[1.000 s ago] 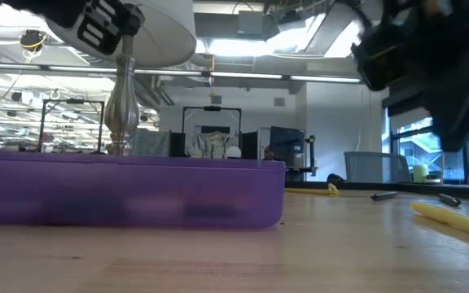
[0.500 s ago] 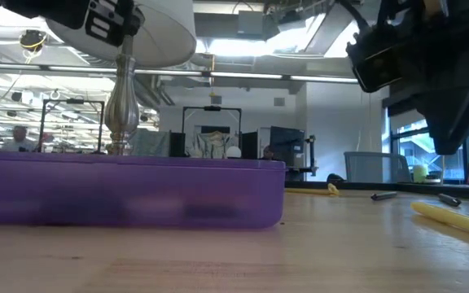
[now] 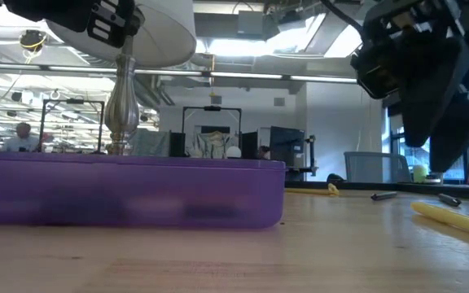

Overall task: Pick & place school supplies into a supply box
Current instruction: Put the yellow pen into the purple supply box

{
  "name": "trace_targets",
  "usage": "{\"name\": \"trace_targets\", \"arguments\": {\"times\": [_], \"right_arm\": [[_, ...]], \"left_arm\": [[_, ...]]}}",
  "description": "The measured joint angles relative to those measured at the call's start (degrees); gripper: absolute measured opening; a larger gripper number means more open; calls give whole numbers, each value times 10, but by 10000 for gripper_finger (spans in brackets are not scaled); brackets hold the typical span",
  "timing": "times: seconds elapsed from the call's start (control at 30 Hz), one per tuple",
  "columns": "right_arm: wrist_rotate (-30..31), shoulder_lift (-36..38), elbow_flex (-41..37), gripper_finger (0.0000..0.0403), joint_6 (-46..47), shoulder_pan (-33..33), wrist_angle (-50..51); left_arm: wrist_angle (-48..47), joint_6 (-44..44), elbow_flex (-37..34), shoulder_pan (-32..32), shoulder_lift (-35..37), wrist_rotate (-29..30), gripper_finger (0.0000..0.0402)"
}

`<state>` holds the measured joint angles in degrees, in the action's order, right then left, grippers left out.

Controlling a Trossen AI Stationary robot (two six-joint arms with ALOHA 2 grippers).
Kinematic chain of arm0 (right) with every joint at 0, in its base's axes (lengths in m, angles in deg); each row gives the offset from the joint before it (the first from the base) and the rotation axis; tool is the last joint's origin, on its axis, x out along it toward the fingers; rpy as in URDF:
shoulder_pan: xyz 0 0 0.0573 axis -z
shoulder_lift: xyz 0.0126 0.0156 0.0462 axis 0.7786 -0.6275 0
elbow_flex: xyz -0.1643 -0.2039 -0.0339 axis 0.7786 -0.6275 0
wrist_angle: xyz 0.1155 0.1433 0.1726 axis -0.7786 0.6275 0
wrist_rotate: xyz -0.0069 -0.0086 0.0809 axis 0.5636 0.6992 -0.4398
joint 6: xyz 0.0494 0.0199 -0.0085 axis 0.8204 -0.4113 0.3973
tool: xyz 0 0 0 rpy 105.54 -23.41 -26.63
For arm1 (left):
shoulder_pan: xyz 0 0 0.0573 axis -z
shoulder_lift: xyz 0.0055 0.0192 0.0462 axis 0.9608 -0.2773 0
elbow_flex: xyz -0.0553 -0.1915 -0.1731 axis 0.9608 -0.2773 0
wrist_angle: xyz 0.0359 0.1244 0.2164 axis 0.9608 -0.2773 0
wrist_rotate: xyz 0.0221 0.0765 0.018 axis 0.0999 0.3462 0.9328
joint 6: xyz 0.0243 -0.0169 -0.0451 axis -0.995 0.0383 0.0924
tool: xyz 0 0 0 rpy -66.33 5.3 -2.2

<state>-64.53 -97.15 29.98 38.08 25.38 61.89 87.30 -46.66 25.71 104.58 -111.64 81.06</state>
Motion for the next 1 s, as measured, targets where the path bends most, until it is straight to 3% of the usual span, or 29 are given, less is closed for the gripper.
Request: {"name": "trace_targets", "arguments": {"times": [0.1,0.37,0.73,1.0], "right_arm": [[-24,0,0,245,20,-5,-2],[-8,-7,0,248,88,-23,4],[-3,-80,0,247,106,-22,-26],[21,-104,3,212,114,-23,-13]], "left_arm": [[0,0,0,0,0,0,33],[-1,0,0,0,0,0,33],[-17,0,0,0,0,0,33],[-19,0,0,0,0,0,33]]}}
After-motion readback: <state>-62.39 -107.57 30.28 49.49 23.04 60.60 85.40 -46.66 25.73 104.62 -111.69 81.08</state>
